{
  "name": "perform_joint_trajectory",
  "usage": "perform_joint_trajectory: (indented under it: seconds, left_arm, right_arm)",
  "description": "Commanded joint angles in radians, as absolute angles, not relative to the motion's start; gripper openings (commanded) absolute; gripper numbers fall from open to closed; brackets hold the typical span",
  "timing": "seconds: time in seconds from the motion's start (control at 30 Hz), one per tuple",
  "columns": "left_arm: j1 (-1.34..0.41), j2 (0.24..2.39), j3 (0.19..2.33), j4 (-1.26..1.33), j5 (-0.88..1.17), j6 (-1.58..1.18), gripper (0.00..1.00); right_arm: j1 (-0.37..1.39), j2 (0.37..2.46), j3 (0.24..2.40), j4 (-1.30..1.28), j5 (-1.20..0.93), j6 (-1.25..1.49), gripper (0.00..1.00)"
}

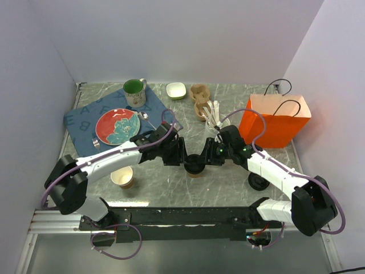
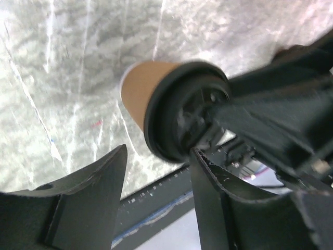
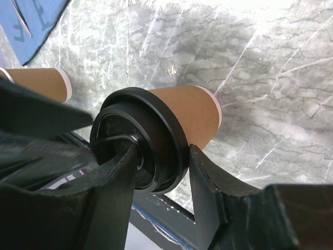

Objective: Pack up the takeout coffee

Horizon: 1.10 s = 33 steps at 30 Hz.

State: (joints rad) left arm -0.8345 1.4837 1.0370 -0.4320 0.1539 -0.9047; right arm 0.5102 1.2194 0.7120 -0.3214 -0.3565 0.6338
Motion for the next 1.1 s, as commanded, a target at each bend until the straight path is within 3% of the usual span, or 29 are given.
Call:
perform_joint_trajectory:
  seconds: [0.0,0.37,1.07]
  left_arm:
    - [-0.833,1.373,0.982,-0.407,0.190,-0.966,0.56]
    - [-0.833,1.362,0.868,-0.258,0.241,-1.038,0.50]
    - [-0.833,1.414,0.853,-0.258,0.221,-1.026,0.48]
  right_arm:
    - [0.506,1.221,0.684,-0.348,-0.281,0.637,0.47]
    - [0.508,1.207,0.667,-0.344,-0.270,0.653,0.47]
    - [0.508,1.209,0.650,-0.322,-0.276,0.681,0.46]
